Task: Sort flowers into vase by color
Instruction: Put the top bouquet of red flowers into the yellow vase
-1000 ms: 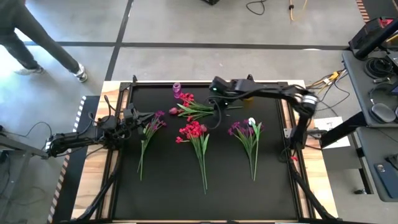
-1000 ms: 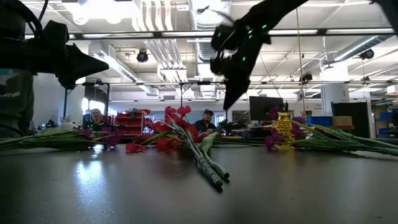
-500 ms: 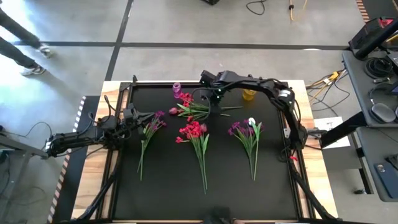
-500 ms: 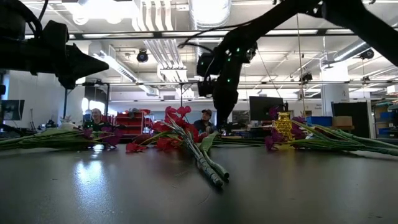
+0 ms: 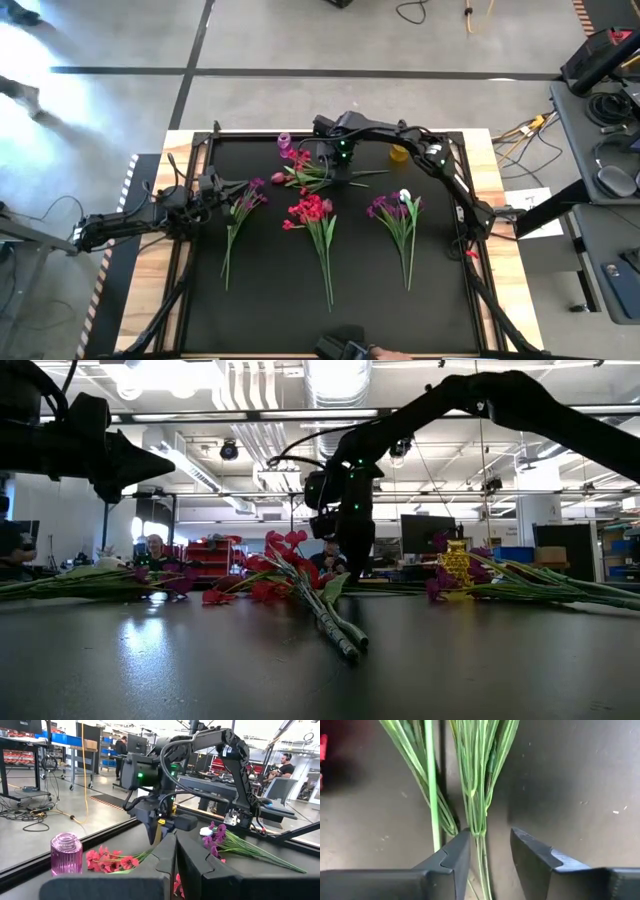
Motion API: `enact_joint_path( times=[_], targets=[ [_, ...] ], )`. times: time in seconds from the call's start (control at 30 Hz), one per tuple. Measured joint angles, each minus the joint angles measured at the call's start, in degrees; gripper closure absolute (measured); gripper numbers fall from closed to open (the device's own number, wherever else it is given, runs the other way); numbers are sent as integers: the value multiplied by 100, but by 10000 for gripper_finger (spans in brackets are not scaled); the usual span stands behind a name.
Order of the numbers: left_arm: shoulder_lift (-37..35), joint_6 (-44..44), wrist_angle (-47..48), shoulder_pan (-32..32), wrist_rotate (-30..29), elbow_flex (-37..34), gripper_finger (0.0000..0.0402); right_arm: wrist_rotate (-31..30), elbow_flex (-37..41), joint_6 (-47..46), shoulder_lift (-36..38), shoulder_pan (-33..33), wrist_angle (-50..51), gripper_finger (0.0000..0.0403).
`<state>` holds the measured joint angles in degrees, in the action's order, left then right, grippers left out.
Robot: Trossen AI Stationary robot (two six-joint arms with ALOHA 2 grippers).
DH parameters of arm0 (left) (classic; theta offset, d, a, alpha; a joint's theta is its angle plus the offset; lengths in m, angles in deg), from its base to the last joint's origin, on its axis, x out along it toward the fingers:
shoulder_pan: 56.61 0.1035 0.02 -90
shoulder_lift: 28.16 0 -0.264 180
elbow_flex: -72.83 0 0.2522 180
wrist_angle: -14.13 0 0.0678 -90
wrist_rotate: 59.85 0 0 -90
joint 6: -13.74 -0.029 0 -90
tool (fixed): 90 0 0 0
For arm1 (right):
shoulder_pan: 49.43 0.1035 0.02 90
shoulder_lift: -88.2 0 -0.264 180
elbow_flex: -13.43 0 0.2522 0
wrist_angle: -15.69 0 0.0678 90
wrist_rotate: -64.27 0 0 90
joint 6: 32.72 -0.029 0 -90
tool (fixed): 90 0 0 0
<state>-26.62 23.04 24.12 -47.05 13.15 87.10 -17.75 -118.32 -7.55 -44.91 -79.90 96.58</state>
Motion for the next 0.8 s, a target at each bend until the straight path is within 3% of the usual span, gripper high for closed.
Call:
enact_joint_path(
  times=[0.6,0.8],
  targets=[
    [0,1,0,0,0,0,402,96,48,55,-67,4,215,369],
    [0,2,0,-2,0,0,402,79,57,-124,537,33,103,384]
  ],
)
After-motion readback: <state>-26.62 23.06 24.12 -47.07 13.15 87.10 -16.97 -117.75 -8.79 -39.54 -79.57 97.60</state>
